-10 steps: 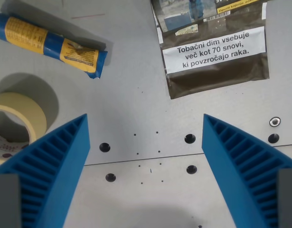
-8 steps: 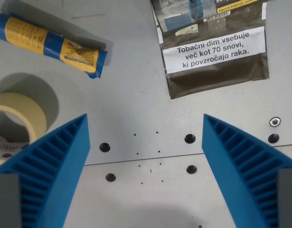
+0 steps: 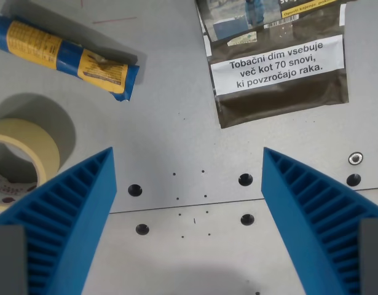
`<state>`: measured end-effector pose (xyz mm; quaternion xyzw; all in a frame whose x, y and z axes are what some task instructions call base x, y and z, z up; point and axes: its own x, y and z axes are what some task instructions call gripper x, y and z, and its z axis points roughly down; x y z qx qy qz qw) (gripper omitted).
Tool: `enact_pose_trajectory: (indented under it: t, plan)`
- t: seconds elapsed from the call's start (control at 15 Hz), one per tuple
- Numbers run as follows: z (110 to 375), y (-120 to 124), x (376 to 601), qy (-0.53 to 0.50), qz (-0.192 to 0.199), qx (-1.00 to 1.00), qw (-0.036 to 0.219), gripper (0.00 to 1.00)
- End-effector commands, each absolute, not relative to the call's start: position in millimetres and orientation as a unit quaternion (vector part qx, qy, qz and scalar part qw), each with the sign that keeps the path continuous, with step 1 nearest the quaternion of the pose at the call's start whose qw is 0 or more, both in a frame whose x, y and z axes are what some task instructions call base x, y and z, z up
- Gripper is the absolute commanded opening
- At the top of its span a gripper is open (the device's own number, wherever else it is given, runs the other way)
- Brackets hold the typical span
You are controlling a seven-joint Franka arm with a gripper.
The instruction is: Move above the blue bag
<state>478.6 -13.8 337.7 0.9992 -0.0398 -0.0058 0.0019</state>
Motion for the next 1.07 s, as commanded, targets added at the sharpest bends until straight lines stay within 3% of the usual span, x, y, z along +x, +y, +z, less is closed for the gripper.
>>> enact_pose_trajectory:
  t: [0.07, 1.07]
  plan:
    - [335, -11, 479, 0.003, 0.0, 1.0, -0.001, 1.0]
    - [287, 24, 483, 0.232, 0.033, 0.972, -0.011, 1.0]
